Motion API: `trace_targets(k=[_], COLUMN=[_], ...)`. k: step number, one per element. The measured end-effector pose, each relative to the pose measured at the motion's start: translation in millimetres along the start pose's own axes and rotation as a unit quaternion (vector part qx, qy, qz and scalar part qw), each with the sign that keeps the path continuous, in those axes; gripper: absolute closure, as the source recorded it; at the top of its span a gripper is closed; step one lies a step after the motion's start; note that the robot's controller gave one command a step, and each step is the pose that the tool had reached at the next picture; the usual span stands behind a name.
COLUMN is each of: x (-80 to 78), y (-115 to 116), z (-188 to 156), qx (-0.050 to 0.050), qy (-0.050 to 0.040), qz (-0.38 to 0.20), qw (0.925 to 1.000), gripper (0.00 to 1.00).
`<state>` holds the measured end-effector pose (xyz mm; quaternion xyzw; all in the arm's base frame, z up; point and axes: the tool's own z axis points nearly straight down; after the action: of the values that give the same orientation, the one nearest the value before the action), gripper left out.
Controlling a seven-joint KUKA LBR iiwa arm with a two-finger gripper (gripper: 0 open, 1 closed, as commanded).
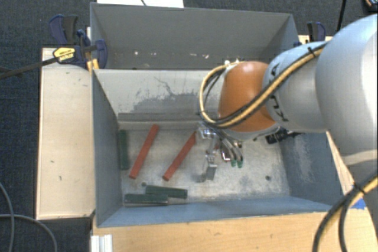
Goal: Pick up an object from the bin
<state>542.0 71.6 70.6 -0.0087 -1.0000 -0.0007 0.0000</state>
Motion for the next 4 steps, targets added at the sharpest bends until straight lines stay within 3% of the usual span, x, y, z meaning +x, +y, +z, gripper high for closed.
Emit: trace_targets(k=[1, 2, 3, 4], x=[58.9, 61.4, 61.9, 61.3], y=[84, 66, 66, 66], z=[-19, 0, -2, 0], qx=[0.000, 0.000, 0.000, 0.000], qy=[-0.0006, -0.0003, 0.0011, -0.0006], qz=[-0.009, 0.028, 0.027, 0.027], qw=[1.0000, 0.9996, 0.9996, 0.9996], gripper=[0.00, 0.00, 1.00, 0.00])
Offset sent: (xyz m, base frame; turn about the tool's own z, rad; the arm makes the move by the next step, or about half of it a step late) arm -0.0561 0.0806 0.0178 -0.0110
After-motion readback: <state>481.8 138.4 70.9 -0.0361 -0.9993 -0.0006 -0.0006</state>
